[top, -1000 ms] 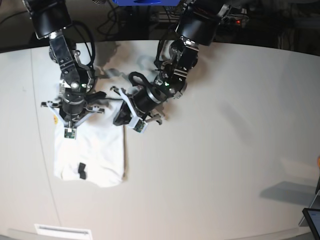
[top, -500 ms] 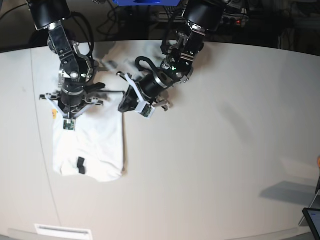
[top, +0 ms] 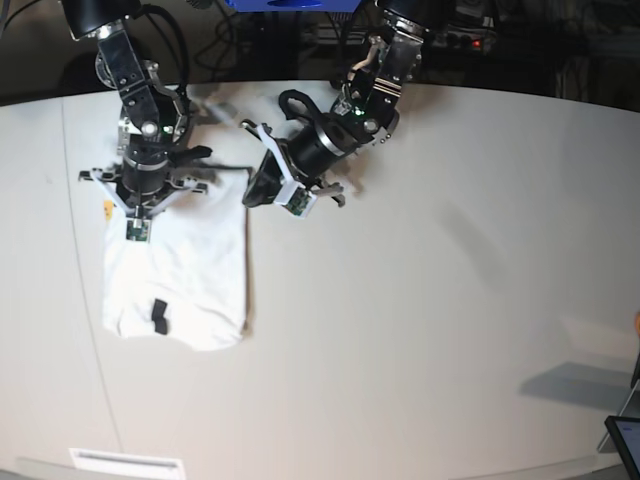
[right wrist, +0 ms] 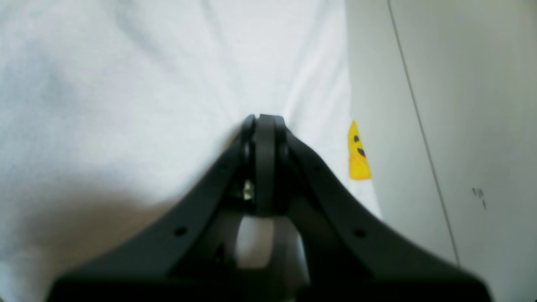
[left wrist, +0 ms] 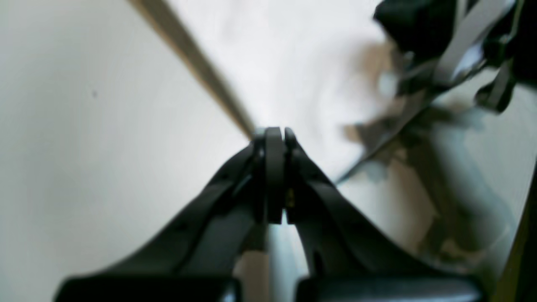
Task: Fold the T-shirt properly
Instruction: 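Move the left gripper to the shirt's edge beside the right gripper, then tuck and flatten the shirt's edge with the left gripper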
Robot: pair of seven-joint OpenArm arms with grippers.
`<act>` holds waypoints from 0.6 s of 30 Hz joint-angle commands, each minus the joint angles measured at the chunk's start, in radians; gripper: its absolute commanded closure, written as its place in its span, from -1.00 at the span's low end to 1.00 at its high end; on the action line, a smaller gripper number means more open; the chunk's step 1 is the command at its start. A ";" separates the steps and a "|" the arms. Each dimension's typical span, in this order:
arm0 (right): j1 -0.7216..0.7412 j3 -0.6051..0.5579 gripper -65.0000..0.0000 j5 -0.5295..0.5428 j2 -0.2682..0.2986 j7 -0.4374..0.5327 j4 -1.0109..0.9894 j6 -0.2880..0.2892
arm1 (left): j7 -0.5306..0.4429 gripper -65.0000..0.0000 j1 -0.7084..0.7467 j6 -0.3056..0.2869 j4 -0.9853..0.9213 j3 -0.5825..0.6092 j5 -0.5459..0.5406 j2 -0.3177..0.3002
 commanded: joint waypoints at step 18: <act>-0.042 -0.011 0.98 0.094 0.002 -0.148 0.045 0.022 | -0.028 1.00 -0.258 -0.005 -0.167 0.084 -0.019 0.143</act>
